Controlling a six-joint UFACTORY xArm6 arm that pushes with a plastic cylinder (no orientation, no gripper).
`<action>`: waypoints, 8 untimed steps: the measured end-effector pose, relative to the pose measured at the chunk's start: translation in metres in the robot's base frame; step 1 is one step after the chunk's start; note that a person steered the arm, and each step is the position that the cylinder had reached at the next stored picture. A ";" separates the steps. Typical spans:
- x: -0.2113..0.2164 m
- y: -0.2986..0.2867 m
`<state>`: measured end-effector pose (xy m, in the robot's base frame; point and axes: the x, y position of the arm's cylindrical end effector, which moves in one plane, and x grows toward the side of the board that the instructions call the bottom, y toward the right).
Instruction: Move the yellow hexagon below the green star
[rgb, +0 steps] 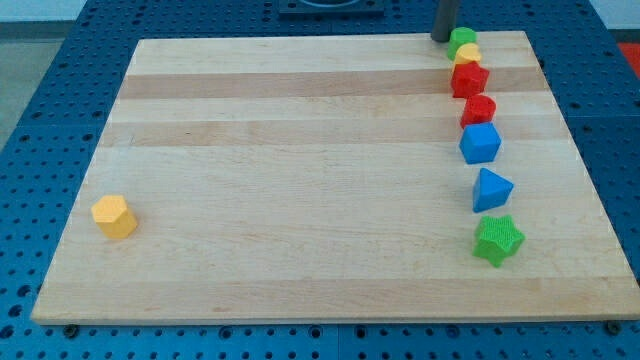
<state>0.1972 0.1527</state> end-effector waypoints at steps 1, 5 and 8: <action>0.038 -0.082; 0.270 -0.450; 0.320 -0.401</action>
<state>0.5174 -0.2484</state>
